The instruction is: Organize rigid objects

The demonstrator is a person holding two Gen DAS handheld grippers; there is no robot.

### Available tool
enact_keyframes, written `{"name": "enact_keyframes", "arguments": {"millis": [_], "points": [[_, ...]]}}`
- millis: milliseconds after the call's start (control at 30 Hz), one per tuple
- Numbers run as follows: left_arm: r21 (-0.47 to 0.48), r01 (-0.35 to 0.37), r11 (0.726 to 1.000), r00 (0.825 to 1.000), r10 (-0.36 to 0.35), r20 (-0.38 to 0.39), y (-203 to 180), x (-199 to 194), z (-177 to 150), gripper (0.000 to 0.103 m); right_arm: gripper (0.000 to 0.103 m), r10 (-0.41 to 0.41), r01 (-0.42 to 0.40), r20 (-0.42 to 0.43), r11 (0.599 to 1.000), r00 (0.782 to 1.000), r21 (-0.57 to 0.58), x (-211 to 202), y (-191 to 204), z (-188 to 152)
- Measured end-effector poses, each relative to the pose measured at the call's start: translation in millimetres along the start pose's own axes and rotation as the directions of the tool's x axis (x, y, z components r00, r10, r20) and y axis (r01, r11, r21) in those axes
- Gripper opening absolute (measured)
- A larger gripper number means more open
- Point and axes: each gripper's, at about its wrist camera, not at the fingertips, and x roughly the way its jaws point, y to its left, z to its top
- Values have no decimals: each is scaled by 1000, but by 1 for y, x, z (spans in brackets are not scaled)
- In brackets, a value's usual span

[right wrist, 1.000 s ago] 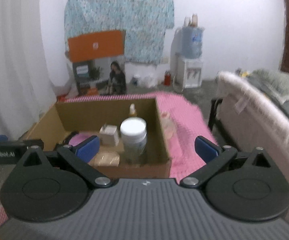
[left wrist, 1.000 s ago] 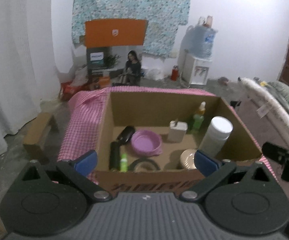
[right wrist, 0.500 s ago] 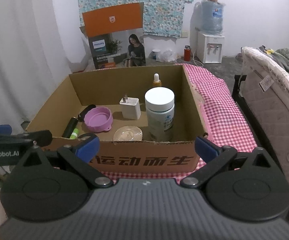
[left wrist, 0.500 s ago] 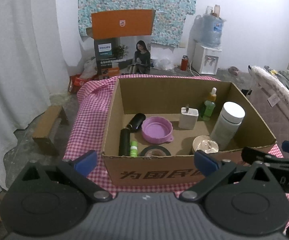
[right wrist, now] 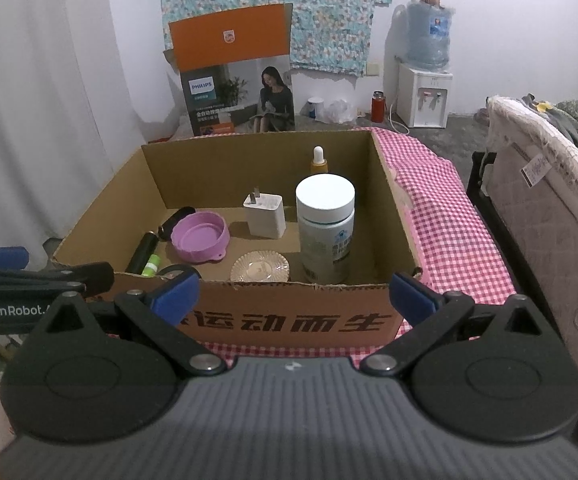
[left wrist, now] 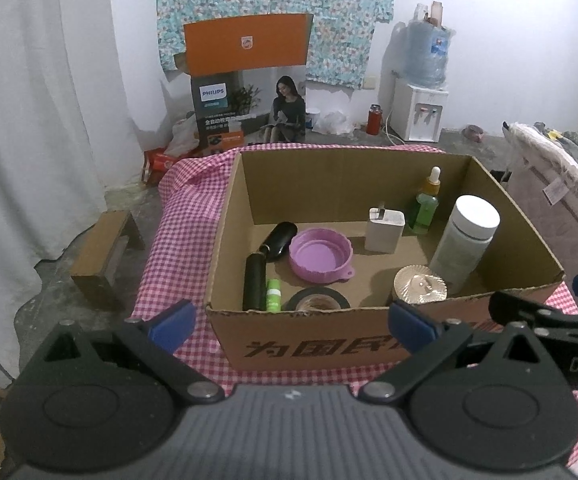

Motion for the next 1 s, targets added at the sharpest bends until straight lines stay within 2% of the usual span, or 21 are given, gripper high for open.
{"name": "enact_keyframes", "arguments": {"millis": [1000], "points": [[1, 2, 1000, 1000, -2, -20, -3, 3, 0, 103, 102, 1, -1, -14, 1000, 1000, 0, 3, -9, -2]]}}
